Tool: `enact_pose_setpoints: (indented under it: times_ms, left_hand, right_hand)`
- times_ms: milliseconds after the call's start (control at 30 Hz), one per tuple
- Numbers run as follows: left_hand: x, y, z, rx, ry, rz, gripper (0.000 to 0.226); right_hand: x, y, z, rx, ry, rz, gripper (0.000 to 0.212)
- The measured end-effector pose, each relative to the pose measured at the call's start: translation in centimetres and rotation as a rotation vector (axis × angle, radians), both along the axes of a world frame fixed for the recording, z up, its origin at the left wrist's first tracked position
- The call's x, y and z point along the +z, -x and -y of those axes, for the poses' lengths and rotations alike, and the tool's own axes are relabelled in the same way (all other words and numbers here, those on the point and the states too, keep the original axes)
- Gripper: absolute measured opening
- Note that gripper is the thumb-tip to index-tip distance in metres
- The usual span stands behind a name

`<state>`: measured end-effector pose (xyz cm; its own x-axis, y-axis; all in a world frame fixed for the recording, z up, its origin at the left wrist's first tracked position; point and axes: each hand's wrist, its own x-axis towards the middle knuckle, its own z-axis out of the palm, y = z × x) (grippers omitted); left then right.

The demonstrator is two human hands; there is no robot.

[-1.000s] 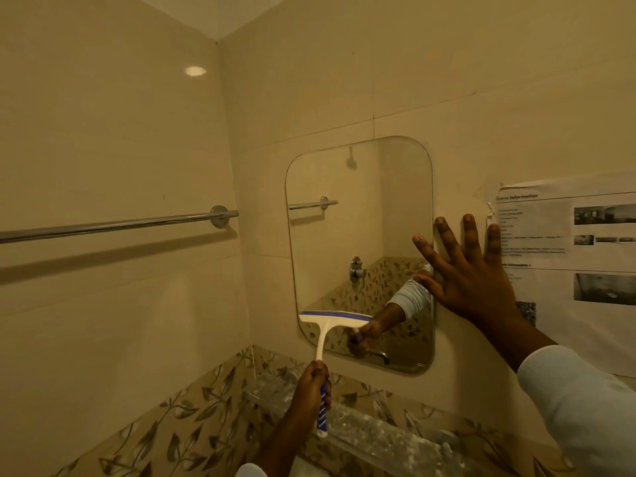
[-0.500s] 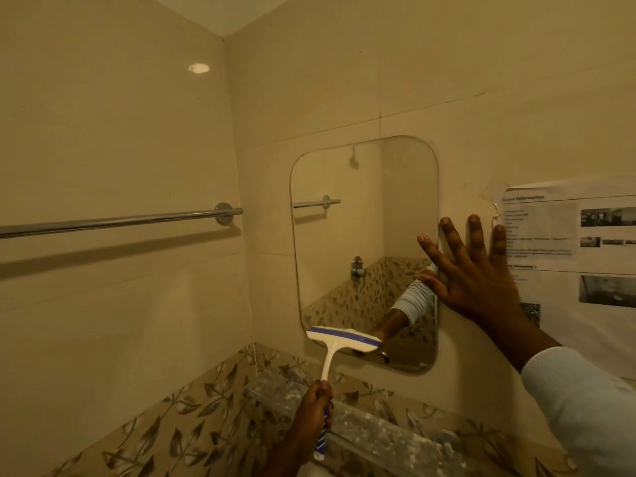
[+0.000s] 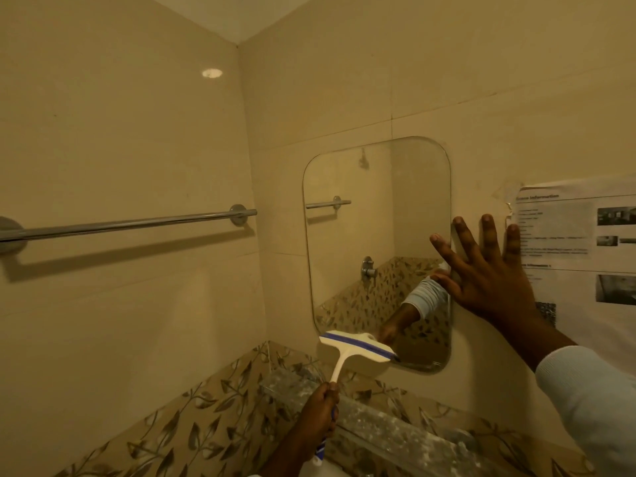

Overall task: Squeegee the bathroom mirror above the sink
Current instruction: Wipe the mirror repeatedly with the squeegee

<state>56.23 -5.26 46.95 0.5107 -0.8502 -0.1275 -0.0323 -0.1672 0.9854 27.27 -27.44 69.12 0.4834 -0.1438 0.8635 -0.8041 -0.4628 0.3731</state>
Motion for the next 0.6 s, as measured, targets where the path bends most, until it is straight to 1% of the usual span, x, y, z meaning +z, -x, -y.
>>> enact_pose_setpoints:
  times_ms: [100, 167, 267, 333, 400, 467, 533, 600]
  left_hand:
    - [-0.1, -0.6, -0.6, -0.005, -0.047, 0.040, 0.028]
    - [-0.3, -1.4, -1.0, 0.014, -0.043, 0.056, 0.033]
    - [0.4, -3.0, -1.6, 0.102, 0.037, 0.065, 0.035]
    - [2.6, -4.0, -1.9, 0.187, 0.154, 0.083, 0.032]
    - [6.7, -4.4, -2.0, 0.258, 0.313, 0.107, 0.033]
    - [12.3, -4.3, -1.5, 0.299, 0.452, 0.086, 0.036]
    - [18.4, -4.3, -0.5, 0.313, 0.544, 0.036, 0.039]
    - [24.1, -4.4, 0.6, 0.302, 0.601, 0.043, 0.041]
  right_hand:
    - [0.1, 0.1, -0.3, 0.009, -0.007, 0.002, 0.090]
    - [0.1, 0.2, -0.6, 0.003, -0.009, -0.002, 0.090]
    - [0.2, 0.3, -0.7, -0.005, -0.004, -0.005, 0.089]
    - [0.1, 0.3, -0.6, -0.007, 0.002, -0.002, 0.089]
    - [0.1, 0.3, -0.6, -0.016, 0.004, -0.007, 0.088]
    - [0.2, 0.4, -0.7, -0.020, -0.001, -0.012, 0.088]
    - [0.2, 0.4, -0.7, -0.015, -0.002, -0.014, 0.088]
    - [0.2, 0.4, -0.7, -0.006, 0.000, -0.011, 0.088]
